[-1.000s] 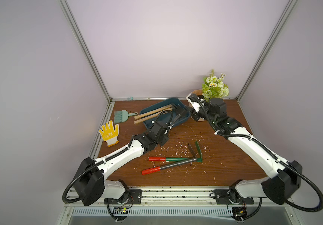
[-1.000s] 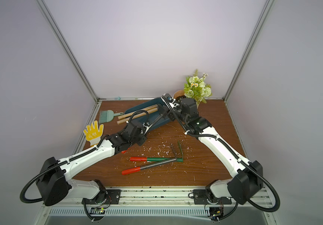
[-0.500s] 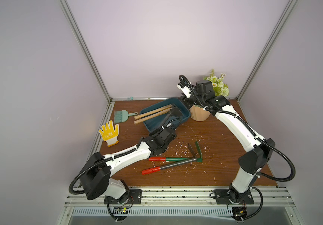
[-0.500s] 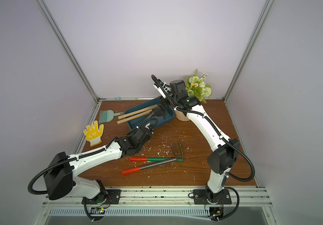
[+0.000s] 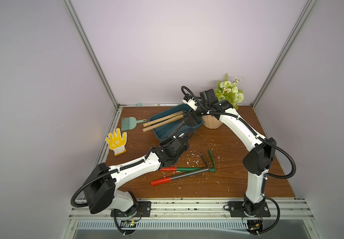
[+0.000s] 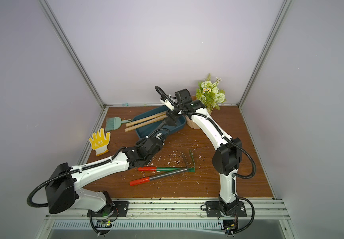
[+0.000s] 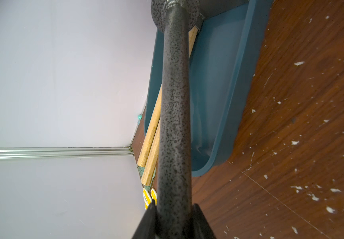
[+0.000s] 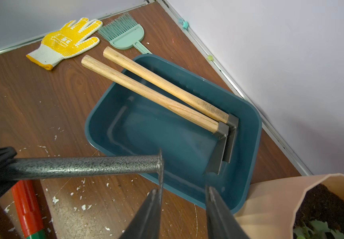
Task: Put the small hoe into the storage box
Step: Pick up the hoe from the center of the board.
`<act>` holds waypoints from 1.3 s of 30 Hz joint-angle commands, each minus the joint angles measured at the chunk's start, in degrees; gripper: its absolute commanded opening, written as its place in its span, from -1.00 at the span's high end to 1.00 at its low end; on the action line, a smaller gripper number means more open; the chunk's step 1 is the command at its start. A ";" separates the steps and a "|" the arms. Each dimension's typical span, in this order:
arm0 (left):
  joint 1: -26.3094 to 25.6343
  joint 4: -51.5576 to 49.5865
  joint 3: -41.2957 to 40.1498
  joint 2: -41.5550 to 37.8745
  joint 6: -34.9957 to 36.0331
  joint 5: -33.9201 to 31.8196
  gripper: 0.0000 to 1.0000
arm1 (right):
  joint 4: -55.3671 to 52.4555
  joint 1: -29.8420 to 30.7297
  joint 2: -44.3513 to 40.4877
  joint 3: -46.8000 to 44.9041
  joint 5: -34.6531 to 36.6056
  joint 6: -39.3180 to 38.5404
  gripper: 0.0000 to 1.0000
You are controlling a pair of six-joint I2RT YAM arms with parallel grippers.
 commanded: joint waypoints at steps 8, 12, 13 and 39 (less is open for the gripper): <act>-0.45 3.72 0.27 -0.57 -2.17 -1.62 0.99 | 4.08 -0.41 -5.79 -4.59 2.03 2.14 0.19; -0.44 3.80 -0.09 -0.81 -2.54 -1.15 0.99 | 5.53 -0.68 -7.45 -5.70 0.66 3.40 0.16; -0.44 3.80 -0.01 -0.69 -2.54 -1.15 0.99 | 5.61 -0.73 -7.69 -5.94 0.32 3.70 0.15; -0.44 4.76 0.00 -1.30 -3.37 1.30 0.99 | 11.00 -1.74 -7.97 -14.78 -1.83 8.14 0.32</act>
